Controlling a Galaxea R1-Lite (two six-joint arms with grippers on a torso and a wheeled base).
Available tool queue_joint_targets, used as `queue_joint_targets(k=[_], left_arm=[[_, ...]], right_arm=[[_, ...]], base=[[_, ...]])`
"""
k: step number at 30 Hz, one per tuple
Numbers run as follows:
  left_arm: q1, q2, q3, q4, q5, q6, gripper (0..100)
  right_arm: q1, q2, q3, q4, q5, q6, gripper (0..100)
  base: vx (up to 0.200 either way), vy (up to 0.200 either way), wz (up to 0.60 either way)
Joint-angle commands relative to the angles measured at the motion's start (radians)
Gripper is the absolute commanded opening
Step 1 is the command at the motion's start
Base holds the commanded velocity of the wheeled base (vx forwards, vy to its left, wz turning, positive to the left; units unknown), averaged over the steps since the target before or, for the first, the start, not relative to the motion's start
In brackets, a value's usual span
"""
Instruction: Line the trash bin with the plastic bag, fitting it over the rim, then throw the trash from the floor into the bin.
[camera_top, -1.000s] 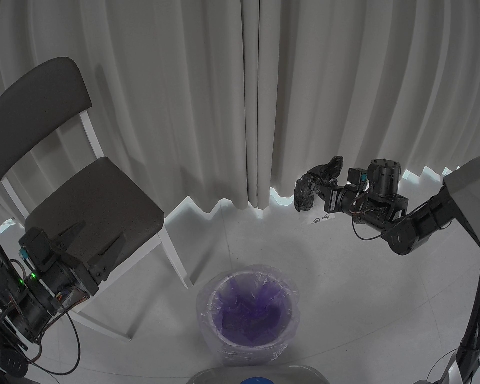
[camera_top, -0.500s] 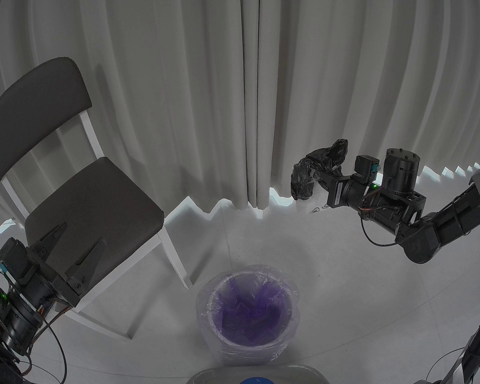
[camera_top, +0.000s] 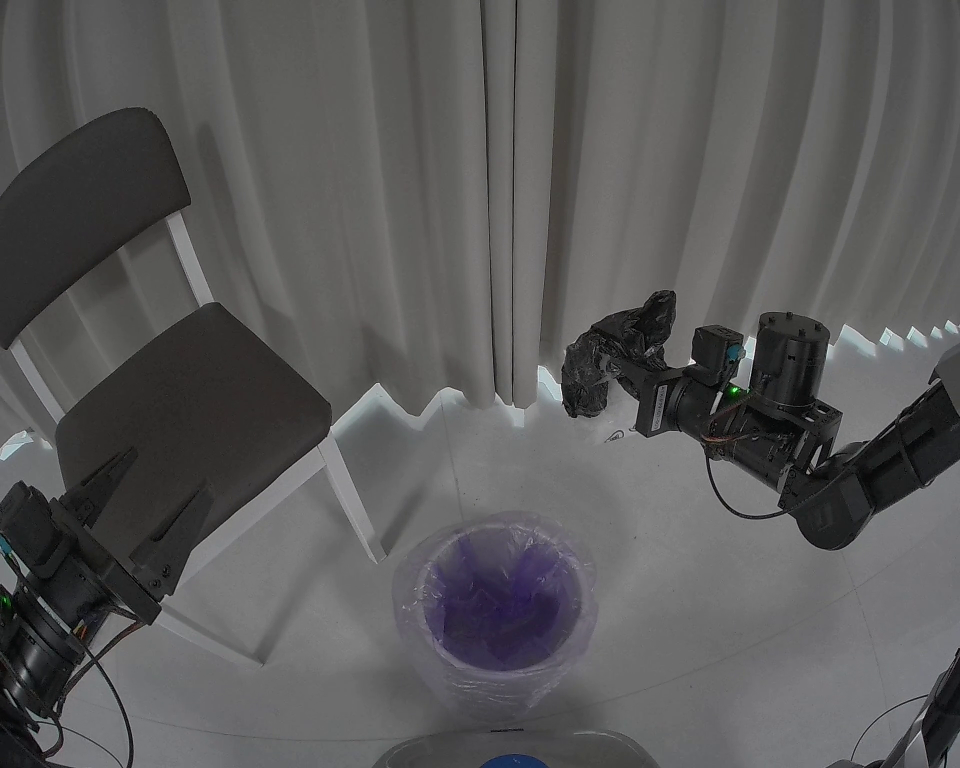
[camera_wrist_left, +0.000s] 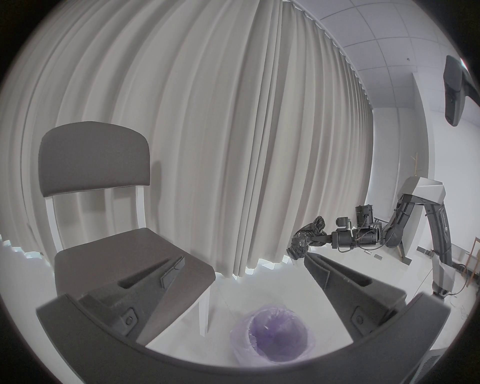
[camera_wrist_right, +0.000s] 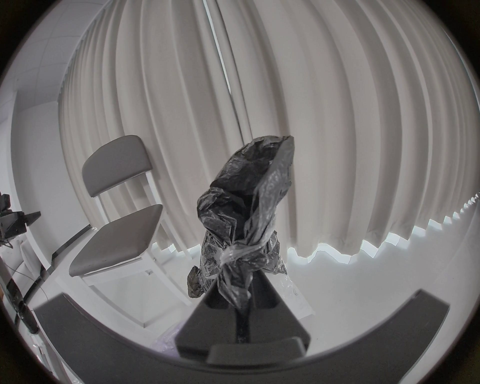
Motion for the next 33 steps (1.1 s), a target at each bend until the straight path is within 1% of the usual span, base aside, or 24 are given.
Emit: queue_joint_targets(k=[1,10,16,21,25,29,31,33], left_arm=[[-0.001,0.002,0.001,0.000,0.001,-0.002,100],[-0.015,0.006,0.002,0.002,-0.003,-0.009,100],[-0.015,0.009,0.002,0.005,-0.007,-0.008,100],[-0.015,0.009,0.002,0.005,-0.007,-0.006,100],[-0.020,0.006,0.002,0.005,-0.009,-0.002,100],[-0.064,-0.012,0.009,-0.008,-0.010,-0.002,100],[-0.098,-0.049,0.010,-0.005,-0.012,-0.005,100],[-0.112,-0.069,0.009,-0.003,-0.016,-0.005,100]], right_arm=[[0.025,0.004,0.023,-0.009,-0.007,-0.003,0],[0.094,0.016,0.082,-0.076,-0.009,-0.012,0],[0.115,0.061,0.089,-0.110,-0.009,-0.013,0],[0.157,0.190,0.079,-0.230,-0.009,-0.016,0],[0.175,0.262,0.049,-0.259,-0.009,-0.016,0],[0.183,0.323,0.023,-0.288,-0.007,-0.016,0],[0.184,0.338,0.016,-0.293,-0.007,-0.015,0],[0.184,0.338,0.016,-0.293,-0.006,-0.015,0]], base=[[-0.200,0.000,0.00],[-0.200,0.000,0.00],[0.000,0.000,0.00],[0.000,0.000,0.00],[0.000,0.000,0.00],[0.000,0.000,0.00],[0.000,0.000,0.00],[0.000,0.000,0.00]])
